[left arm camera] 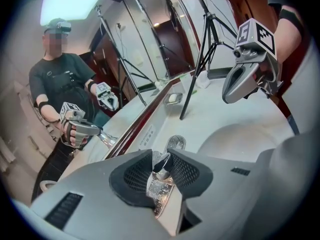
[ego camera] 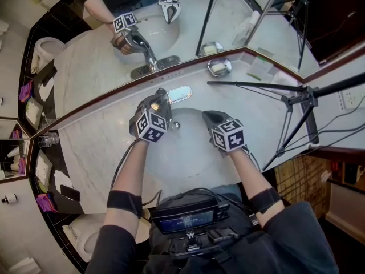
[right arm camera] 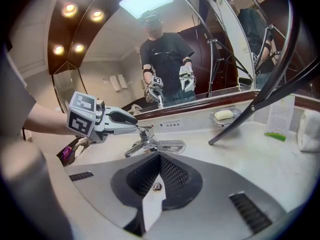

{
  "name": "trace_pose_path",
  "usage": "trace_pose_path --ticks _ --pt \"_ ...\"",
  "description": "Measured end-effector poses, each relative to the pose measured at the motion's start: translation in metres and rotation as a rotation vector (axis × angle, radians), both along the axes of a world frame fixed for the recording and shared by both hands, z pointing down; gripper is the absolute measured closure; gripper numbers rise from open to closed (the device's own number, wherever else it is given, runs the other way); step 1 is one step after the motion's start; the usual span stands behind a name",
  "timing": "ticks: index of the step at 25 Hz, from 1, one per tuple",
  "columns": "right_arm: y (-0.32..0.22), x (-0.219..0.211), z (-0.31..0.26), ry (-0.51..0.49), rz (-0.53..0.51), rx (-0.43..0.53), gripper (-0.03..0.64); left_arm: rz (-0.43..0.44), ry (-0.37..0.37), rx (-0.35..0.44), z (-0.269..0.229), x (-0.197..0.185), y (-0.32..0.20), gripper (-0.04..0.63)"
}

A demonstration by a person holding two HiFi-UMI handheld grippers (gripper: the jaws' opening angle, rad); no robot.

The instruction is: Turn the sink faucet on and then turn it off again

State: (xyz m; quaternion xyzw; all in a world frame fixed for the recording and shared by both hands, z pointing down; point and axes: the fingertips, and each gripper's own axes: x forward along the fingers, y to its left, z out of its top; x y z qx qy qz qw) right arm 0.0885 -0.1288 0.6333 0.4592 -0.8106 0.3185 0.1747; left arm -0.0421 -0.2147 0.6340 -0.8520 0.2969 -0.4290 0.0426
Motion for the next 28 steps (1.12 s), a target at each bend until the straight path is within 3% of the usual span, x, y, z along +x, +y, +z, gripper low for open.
trace_pose_path --ticks 9,16,21,23,28 --pt "0.001 -0.003 -0.008 -0.007 -0.003 0.013 0.598 0.007 -0.045 0.01 -0.002 -0.005 0.009 0.495" --pt "0.004 -0.009 -0.013 -0.011 -0.015 0.026 0.598 -0.003 -0.008 0.037 -0.022 -0.014 0.036 0.495" --pt "0.006 -0.021 -0.018 -0.01 -0.046 0.039 0.597 -0.102 0.075 0.043 -0.038 -0.035 0.057 0.542" --pt "0.008 -0.026 -0.021 -0.007 -0.058 0.045 0.598 -0.168 0.139 0.04 -0.047 -0.046 0.063 0.589" --pt "0.011 -0.036 -0.028 0.001 -0.088 0.059 0.598 -0.335 0.338 -0.005 -0.069 -0.069 0.08 0.591"
